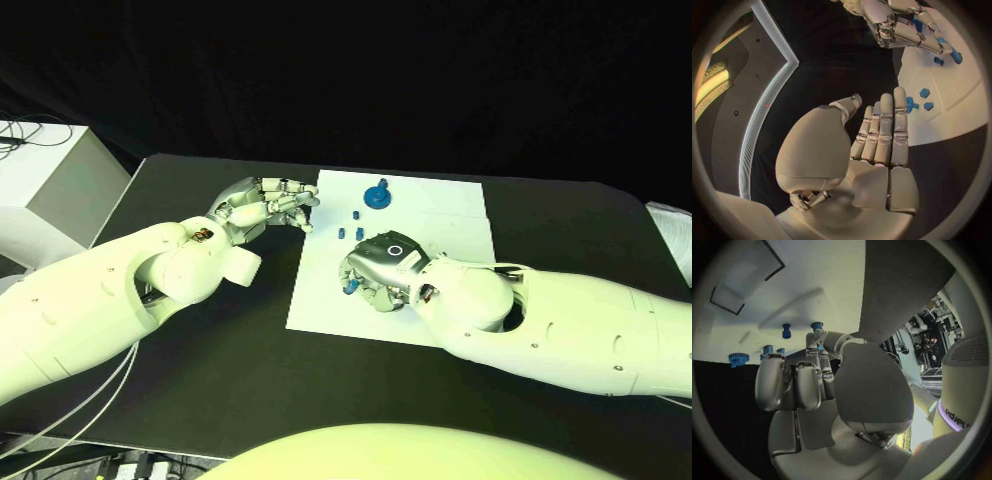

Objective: Assemble the parts on the task board

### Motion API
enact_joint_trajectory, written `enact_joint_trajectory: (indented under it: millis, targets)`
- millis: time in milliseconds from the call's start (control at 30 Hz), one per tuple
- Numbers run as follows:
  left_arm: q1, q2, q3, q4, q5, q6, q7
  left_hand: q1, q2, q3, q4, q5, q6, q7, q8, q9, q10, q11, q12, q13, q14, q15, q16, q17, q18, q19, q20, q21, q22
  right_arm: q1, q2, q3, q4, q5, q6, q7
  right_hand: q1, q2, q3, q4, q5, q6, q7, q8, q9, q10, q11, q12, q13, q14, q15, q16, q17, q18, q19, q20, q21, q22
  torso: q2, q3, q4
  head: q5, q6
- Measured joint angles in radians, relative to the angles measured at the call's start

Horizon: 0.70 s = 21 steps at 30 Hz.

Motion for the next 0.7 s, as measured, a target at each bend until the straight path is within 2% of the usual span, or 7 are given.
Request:
enact_joint_trajectory:
  millis: [267,333,433,533,700]
  targets:
    - [0.0,0.0,0.0,0.0,0.0,0.0,0.0,0.0,0.0,0.0,0.0,0.0,0.0,0.0,0.0,0.0,0.0,0.0,0.0,0.0,0.0,0.0,0.0,0.0,0.0,0.0,0.0,0.0,0.0,0.0,0.011,0.0,-0.011,0.0,0.012,0.001,0.0,0.0,0.0,0.0,0.0,0.0,0.0,0.0,0.0,0.002,-0.002,-0.002,0.003,0.0,0.0,0.0,-0.009,0.0,0.0,0.0,-0.003,0.0,0.0,0.0,0.0,0.001,0.0]
    - [0.0,0.0,0.0,0.0,0.0,0.0,0.0,0.0,0.0,0.0,0.0,0.0,0.0,0.0,0.0,0.0,0.0,0.0,0.0,0.0,0.0,0.0,0.0,0.0,0.0,0.0,0.0,0.0,0.0,0.0,0.014,0.001,-0.015,0.0,0.013,0.001,-0.008,-0.008,0.0,0.0,0.0,0.0,0.0,0.0,0.0,0.002,-0.002,-0.008,0.005,0.0,0.0,0.0,-0.013,0.0,0.0,0.0,-0.006,0.0,0.0,0.0,0.0,0.001,0.0]
    - [0.0,-0.001,0.0,0.0,0.0,0.0,0.0,0.0,0.0,0.0,0.0,0.0,0.0,0.0,0.0,0.0,0.0,0.0,0.0,0.0,0.0,0.0,0.0,0.0,0.0,0.0,0.0,0.0,0.0,0.0,0.019,0.001,-0.019,0.001,0.013,0.001,-0.037,-0.018,0.0,0.0,0.0,-0.022,0.012,-0.001,0.0,0.004,-0.006,-0.019,0.003,0.0,0.0,0.0,-0.017,0.0,0.0,0.0,-0.015,0.0,0.0,0.0,0.0,0.001,0.0]
    - [0.0,-0.001,0.0,0.001,0.0,0.0,0.0,0.0,0.0,0.0,0.0,0.0,0.0,0.0,0.0,0.0,0.0,0.0,0.0,0.0,0.0,0.0,0.0,0.0,0.0,0.0,0.0,0.0,0.0,0.0,0.022,0.001,-0.024,0.003,0.012,0.001,-0.088,-0.03,-0.018,0.017,0.0,-0.061,0.019,-0.036,-0.002,-0.028,-0.006,-0.029,-0.006,0.002,0.006,-0.016,-0.036,0.0,0.0,0.0,-0.046,0.0,0.0,0.0,0.0,0.001,-0.001]
    - [0.0,-0.001,0.0,0.001,0.0,0.0,-0.001,0.0,0.0,0.0,0.0,0.0,0.0,0.0,0.0,0.0,0.0,0.0,0.0,0.0,0.0,0.0,0.0,0.0,0.0,0.0,0.0,0.0,0.0,-0.004,0.022,-0.001,-0.028,0.011,0.009,0.003,-0.117,-0.078,-0.07,0.038,-0.008,-0.106,0.013,-0.079,-0.034,-0.106,0.011,-0.031,-0.029,0.003,0.018,-0.051,-0.09,0.0,0.004,0.004,-0.153,0.001,0.0,0.0,0.0,0.0,-0.001]
